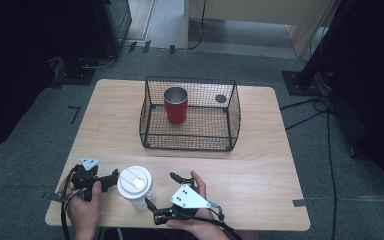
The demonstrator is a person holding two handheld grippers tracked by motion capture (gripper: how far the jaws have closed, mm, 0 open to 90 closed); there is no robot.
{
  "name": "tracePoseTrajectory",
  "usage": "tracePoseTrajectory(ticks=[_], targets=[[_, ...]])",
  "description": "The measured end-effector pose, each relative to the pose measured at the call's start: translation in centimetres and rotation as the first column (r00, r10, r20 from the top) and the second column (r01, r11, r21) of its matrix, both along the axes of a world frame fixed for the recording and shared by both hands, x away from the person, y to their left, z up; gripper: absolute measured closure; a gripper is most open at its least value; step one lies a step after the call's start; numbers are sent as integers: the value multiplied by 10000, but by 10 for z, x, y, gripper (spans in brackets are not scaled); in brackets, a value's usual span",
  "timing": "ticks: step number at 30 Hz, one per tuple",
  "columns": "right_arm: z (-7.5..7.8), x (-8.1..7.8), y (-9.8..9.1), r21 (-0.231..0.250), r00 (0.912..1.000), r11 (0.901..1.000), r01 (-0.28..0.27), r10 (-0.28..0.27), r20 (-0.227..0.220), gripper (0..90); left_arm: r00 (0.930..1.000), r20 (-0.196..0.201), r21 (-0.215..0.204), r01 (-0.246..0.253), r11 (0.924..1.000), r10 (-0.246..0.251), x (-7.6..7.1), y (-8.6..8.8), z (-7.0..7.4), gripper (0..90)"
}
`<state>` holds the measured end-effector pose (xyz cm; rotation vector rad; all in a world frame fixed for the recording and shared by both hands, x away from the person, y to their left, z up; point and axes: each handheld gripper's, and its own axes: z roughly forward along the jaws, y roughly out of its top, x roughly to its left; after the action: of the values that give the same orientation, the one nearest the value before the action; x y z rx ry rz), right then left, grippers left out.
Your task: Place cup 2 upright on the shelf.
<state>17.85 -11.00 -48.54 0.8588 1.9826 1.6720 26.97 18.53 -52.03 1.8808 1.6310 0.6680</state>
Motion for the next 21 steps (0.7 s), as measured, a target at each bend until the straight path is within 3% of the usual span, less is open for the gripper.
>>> tracePoseTrajectory(ticks=[9,21], targets=[[1,0,23,-55,9986,9986,-535,535,19,0,10000,-5,-2,3,10000,-3,0,0,0,0],[7,9,50,143,9986,9985,-527,528,-63,47,10000,-11,-1,0,10000,0,0,0,0,0]])
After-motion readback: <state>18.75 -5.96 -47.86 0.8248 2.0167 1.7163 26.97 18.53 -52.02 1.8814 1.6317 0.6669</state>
